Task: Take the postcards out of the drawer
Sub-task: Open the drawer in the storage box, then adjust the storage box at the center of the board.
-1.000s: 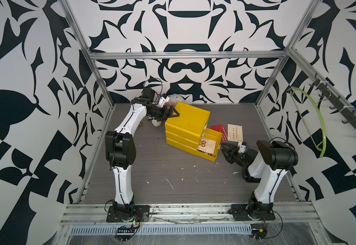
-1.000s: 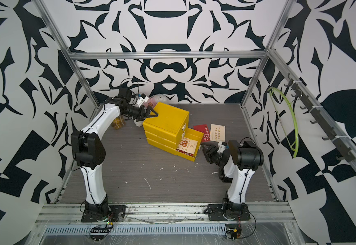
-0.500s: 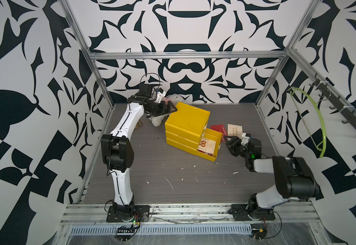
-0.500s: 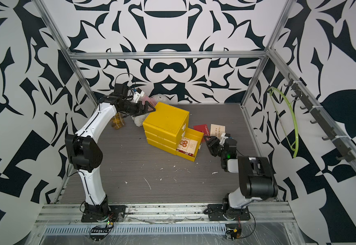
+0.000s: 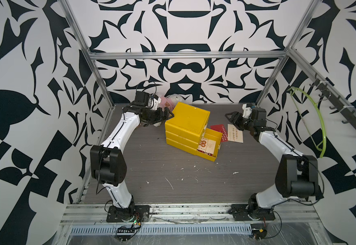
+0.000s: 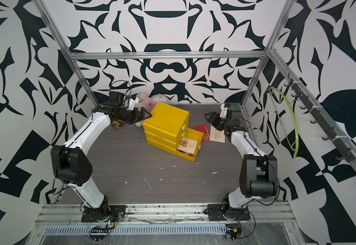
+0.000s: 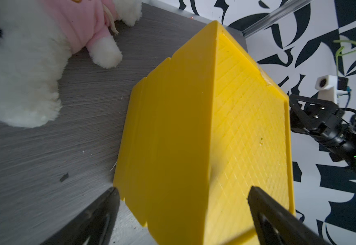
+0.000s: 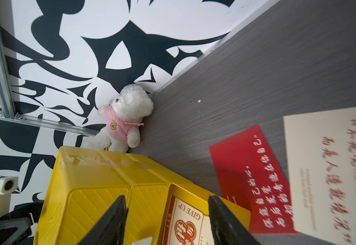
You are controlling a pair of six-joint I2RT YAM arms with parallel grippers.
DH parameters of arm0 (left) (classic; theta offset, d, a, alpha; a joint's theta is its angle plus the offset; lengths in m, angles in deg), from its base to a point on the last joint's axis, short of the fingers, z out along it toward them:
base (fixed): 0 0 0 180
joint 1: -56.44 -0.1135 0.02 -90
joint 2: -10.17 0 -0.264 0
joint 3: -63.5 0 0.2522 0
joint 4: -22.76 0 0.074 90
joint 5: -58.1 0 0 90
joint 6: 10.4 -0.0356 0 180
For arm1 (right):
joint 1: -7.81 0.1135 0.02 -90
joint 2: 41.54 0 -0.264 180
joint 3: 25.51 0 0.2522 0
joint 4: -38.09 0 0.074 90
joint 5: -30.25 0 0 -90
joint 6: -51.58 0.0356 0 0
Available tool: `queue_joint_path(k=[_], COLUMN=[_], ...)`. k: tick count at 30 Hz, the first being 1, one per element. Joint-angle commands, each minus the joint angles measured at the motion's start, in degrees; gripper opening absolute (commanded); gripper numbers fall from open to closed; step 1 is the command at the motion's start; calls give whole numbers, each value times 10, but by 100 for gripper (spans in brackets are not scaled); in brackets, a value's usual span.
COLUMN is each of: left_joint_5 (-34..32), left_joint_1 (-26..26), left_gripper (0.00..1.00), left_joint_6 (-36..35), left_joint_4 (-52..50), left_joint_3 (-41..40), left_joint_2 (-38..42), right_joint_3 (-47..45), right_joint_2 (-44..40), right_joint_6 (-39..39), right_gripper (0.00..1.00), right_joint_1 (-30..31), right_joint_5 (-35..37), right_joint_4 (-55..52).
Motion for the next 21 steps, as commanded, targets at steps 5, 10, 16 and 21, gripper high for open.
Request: queue_joint_path(k=[5,10,16,21], left_joint_5=[-12,-6,-2,-25], left_joint_1=[26,80,115,115], left_gripper=[100,99,100,100], left_joint_6=[110,208,272,250], left_joint_4=[121,239,342,339], left_joint_3=[-107,-198,-260,-259], left_joint_2=[127,162,125,108], right_joint_3=[131,156,166,148], right_joint_2=[89,135,155,141], right_joint_6=[-2,74,99,97], right_gripper=[65,65,65,65], right_joint_1=[72,86,114,138], right_joint_5=[-68,-113,-126,-123], right_joint_4=[41,148,168,166])
